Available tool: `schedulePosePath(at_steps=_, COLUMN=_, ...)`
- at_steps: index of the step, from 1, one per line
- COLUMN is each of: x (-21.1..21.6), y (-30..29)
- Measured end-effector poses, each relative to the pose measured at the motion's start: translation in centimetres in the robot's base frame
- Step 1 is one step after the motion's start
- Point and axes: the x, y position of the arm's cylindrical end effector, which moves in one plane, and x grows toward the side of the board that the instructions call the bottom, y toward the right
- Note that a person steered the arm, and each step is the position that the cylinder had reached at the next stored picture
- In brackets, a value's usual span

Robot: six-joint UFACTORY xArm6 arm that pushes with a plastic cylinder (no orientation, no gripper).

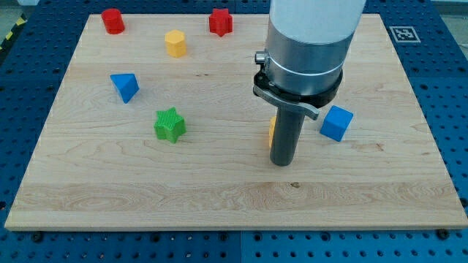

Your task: Move the yellow heart right and up a bit

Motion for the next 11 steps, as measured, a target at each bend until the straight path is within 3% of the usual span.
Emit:
schedulePosePath(at_steps=1, x=0.0, y=-4.7)
schedulePosePath(at_steps=3, x=-4.1, y=-5.9)
schedulePosePath(at_steps=8, x=-2.1, y=3.5)
schedulePosePath(at_steps=11, x=-3.8, y=1.6)
